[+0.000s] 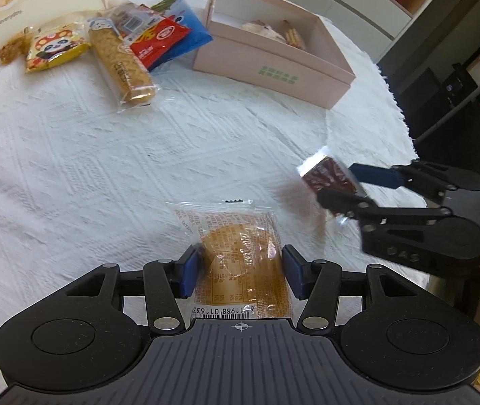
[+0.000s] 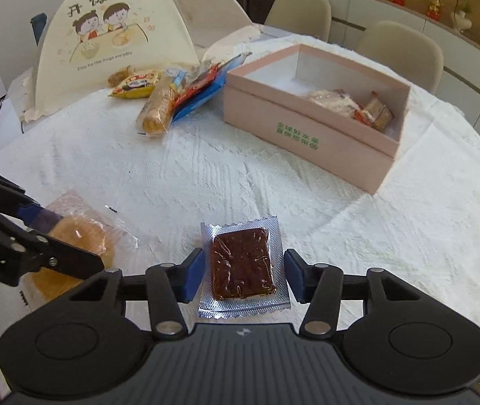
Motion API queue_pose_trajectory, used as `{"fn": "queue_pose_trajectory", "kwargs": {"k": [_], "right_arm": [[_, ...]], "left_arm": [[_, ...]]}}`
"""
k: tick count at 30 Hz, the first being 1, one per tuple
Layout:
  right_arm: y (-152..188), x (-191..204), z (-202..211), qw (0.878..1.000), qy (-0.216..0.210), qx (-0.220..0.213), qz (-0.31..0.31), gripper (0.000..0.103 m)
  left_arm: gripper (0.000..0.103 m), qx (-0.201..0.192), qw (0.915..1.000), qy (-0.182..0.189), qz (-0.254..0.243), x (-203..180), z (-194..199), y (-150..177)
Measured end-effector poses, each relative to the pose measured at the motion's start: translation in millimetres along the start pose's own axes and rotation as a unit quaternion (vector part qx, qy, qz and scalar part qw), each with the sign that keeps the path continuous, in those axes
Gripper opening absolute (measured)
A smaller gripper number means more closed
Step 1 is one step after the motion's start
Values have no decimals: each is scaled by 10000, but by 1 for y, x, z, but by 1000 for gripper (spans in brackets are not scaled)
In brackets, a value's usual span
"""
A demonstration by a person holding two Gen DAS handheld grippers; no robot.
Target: Organize snacks
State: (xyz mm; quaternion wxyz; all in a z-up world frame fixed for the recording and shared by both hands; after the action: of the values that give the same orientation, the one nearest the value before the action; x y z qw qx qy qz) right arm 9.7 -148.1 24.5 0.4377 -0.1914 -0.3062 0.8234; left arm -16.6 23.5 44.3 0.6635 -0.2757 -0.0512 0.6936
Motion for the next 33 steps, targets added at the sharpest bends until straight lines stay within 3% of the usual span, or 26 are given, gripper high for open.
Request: {"fn": "queue_pose_trajectory", "kwargs": {"k": [5,8,12,15,18,21,24,26,29,31,33], "right_arm": [[-8,-15,24,9995,-4,-266,-170,50],[-21,-25,43,9984,-2,-508,-261,50],[-51,-46,77,9941,21,-995,-442,50],[-74,-63,96,9897,72,-1285,-633,50],[-91,-76,104,9863,304,-1436,-757,50],[-97,-85,104,9844,531,-1466,-815,50],[-98,-92,95,9847,619,-1342,-918,50],[-100,-97,90,9842,693,-1276,-1010,50],[-120,-108,86,9827,620,-1345,-1116,50],[-146,-114,79,9812,456,-1455,-1185,51],[-182,-125,61,9811,255,-1376,-1338,61]], "left_arm": [[57,-109,9998,135,35,-3,4,-3],[57,-587,9967,522,183,0,22,-21],[57,-1621,9842,715,70,-1,63,-86],[57,-2004,9781,555,-96,-7,73,-153],[57,-1947,9788,622,-122,-12,51,-210],[60,-1157,9905,749,11,-7,-8,-251],[55,-534,9984,145,101,4,-69,-254],[55,-815,9943,468,494,19,-71,-246],[55,-1450,9782,959,1133,45,-41,-230],[55,-1858,9698,912,1289,60,-19,-225],[55,-2100,9653,702,1387,77,-4,-216]]}}
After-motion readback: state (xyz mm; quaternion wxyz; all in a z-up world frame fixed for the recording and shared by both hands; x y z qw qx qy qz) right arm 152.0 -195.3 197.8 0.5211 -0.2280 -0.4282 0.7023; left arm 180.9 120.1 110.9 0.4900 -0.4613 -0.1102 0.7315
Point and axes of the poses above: each gripper's, at about its wrist camera, not at the fingertips, and z roughly against the way its jaws point, x to its left, y to its underside, the point moved 2 cm from there along -z, roughly the way its jaws point, and after that the axes turned 2 degrees about -z, right-handed, at the moved point
